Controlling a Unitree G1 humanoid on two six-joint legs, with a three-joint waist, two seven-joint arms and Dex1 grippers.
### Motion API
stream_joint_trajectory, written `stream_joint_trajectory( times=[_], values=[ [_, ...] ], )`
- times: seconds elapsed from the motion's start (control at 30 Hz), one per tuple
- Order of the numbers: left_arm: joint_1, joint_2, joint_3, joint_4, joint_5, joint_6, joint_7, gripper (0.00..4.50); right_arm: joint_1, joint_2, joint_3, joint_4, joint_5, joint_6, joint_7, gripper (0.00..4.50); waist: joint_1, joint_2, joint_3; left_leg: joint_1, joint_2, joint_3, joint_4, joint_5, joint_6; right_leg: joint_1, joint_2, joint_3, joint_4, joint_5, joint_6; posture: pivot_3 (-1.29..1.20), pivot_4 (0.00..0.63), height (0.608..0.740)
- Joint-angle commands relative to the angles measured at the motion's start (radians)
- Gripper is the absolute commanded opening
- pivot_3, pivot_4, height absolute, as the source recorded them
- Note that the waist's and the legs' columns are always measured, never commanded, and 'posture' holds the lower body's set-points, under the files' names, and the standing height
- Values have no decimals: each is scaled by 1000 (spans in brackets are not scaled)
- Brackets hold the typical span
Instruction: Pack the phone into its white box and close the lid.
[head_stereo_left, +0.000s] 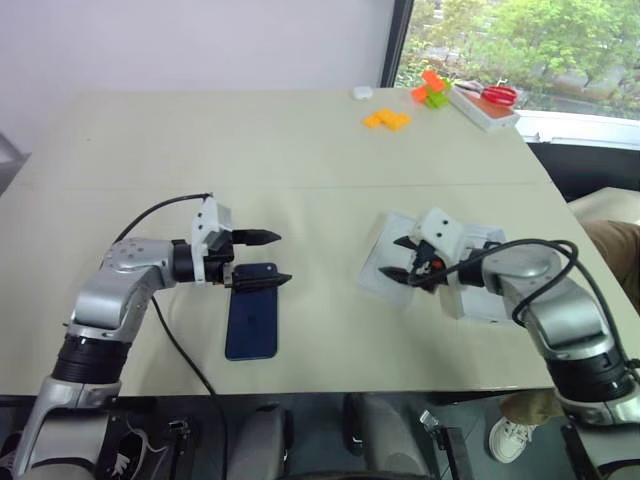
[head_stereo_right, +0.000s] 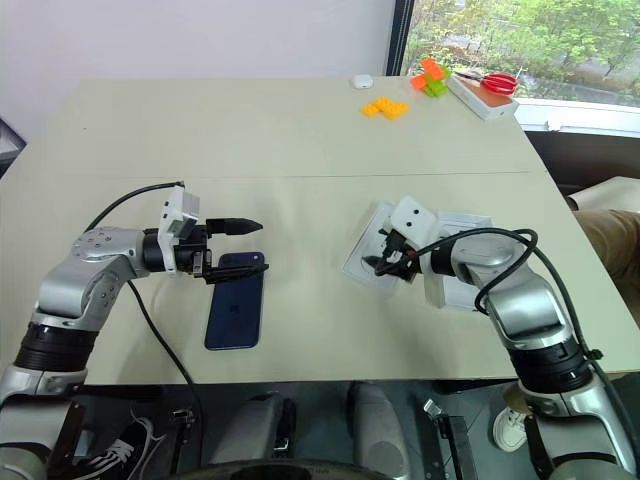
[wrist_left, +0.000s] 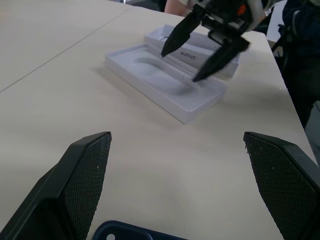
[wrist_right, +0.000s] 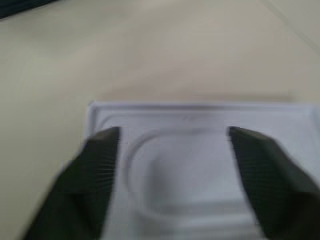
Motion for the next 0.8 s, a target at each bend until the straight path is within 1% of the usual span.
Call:
stream_joint_trajectory(
  times=[0.03,0.23,0.37,0.47,0.63,0.73,0.8],
  values=[
    [-2,2,23,-22,-10,-22,-1,4500,-5,-33,2,-98,37,63,-1,3911,-2,0,0,0,0,0,0,0,0,0,0,0,0,0,0,0,150,740],
    [-7,-8,20,-11,-6,-33,11,4500,15,-54,49,-125,39,79,-17,3911,0,0,0,0,0,0,0,0,0,0,1,0,0,-1,1,0,150,740],
    [-7,-10,20,-10,-6,-30,14,4500,21,-38,91,-143,34,64,-39,3911,0,0,0,0,0,0,0,0,0,0,0,0,0,0,1,0,150,740],
    [-8,-11,20,-10,-3,-32,19,4500,44,-73,177,-134,-44,-4,-56,3911,0,0,0,0,0,0,0,0,0,-1,1,0,0,0,1,0,150,740],
    [-8,-13,23,-11,-3,-36,26,4500,31,-68,201,-92,-70,-28,-75,3911,0,0,0,-1,0,0,0,0,0,-1,0,0,0,-1,2,0,150,740],
    [-8,-14,23,-17,-6,-32,32,4500,42,-96,228,-77,-99,-46,-64,3106,0,0,0,0,0,0,0,0,0,-1,0,0,0,-1,2,0,150,740],
    [-7,-15,23,-21,-8,-29,36,4500,48,-98,234,-74,-103,-57,-59,3106,0,0,0,0,0,0,0,0,0,-1,0,0,0,-1,2,0,150,740]
  ],
)
